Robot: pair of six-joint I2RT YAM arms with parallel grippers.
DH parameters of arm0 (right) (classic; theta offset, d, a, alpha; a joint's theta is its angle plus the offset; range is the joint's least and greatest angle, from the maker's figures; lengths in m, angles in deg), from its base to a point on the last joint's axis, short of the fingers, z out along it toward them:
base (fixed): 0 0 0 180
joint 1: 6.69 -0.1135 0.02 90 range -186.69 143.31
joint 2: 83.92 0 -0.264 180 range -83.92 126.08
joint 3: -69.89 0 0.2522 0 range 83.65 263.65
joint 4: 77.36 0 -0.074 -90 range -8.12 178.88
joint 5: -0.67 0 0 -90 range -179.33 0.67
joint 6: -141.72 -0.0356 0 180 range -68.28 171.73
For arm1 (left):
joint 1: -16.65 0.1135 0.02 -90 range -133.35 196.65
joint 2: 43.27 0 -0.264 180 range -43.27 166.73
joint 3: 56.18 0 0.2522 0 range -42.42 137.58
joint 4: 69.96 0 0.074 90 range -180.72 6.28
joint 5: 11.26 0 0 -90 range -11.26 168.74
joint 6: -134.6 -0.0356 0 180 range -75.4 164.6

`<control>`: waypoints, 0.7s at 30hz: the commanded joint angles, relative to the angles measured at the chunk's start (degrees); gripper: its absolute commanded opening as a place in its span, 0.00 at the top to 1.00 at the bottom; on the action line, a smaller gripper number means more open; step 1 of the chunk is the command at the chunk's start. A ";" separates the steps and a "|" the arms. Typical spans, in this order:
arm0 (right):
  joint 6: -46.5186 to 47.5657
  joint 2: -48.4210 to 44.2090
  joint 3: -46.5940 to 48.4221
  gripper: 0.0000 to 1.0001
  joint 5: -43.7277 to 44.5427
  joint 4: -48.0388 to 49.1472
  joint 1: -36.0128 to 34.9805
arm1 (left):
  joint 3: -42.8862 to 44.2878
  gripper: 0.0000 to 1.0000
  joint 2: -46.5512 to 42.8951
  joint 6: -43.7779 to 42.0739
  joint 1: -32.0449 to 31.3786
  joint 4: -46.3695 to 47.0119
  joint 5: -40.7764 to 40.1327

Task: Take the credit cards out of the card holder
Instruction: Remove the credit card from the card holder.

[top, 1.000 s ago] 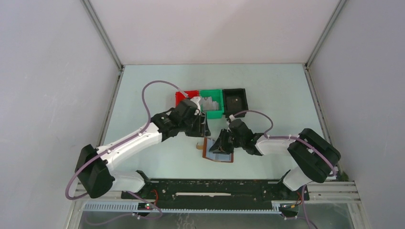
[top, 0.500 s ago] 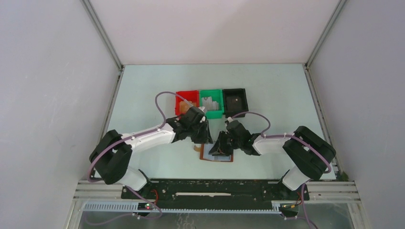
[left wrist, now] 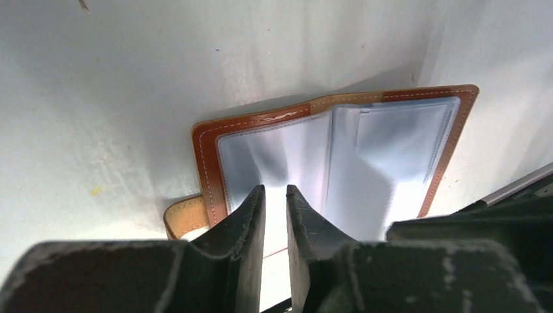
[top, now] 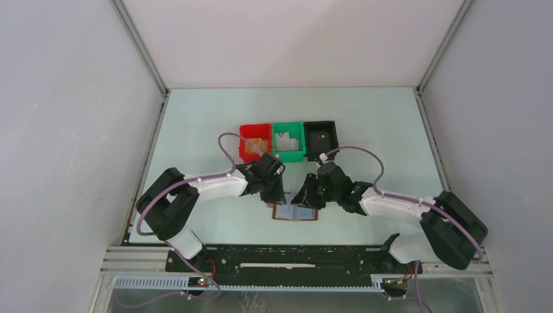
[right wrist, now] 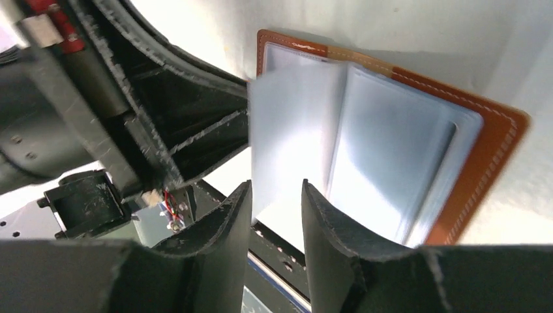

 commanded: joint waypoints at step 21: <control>3.04 -5.65 -3.92 0.54 4.94 -6.97 4.26 | -0.27 0.78 3.03 0.04 0.32 1.81 0.16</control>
